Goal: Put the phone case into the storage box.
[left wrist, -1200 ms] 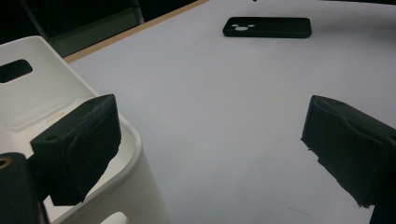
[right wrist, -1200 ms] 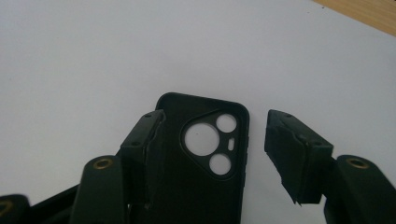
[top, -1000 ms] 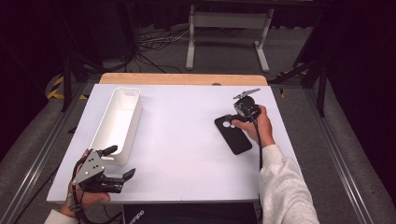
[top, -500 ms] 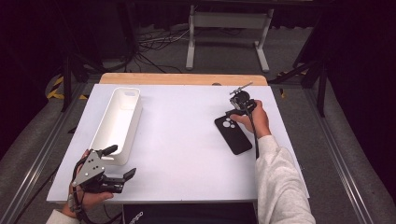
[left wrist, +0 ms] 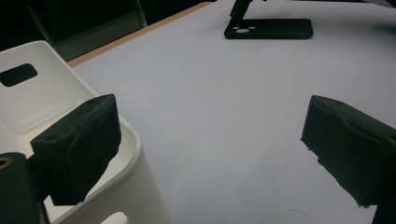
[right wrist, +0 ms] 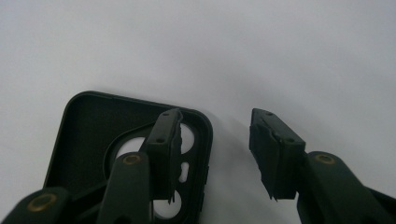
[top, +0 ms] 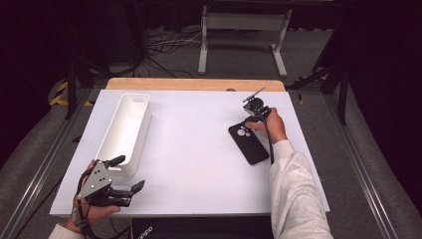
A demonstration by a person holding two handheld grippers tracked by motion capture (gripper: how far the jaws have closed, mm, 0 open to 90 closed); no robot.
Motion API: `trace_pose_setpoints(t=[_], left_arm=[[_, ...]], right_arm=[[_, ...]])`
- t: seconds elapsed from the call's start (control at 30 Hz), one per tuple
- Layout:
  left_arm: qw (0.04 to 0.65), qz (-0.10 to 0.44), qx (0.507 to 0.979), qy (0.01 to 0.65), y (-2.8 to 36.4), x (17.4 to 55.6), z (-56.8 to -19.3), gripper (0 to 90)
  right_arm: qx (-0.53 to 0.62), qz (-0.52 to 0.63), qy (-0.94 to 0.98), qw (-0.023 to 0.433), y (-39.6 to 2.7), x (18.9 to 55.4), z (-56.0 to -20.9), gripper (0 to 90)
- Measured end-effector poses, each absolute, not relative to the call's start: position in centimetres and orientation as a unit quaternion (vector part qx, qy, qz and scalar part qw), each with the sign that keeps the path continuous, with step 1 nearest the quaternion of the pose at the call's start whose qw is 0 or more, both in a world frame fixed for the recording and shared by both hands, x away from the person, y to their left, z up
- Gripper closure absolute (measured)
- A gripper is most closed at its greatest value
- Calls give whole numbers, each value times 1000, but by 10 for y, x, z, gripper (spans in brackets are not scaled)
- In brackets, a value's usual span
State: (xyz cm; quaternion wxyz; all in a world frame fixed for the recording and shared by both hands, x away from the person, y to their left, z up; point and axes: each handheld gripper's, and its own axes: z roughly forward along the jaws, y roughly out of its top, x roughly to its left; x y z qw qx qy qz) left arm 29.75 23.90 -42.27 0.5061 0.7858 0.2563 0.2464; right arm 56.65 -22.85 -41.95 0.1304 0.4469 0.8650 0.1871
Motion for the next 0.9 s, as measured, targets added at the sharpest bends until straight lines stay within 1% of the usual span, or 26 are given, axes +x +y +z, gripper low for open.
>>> trace_pose_setpoints(t=[0.27,0.43,0.63,0.7,0.73,0.8,0.9], left_arm=[[508,242,785,257,239,298,-424,56],[506,241,787,257,240,299,-424,56],[508,234,788,256,240,300,-424,57],[505,232,791,256,240,300,-424,57],[505,232,791,256,240,300,-424,57],[504,232,791,257,240,300,-424,56],[503,231,792,256,239,300,-424,56]], right_arm=[[449,175,872,87,-229,574,-421,579],[439,161,879,94,-225,577,-421,607],[443,168,876,91,-228,579,-421,691],[450,173,872,87,-230,579,-421,735],[450,173,872,87,-230,579,-421,735],[454,179,869,88,-233,579,-421,770],[455,181,867,88,-233,579,-421,773]])
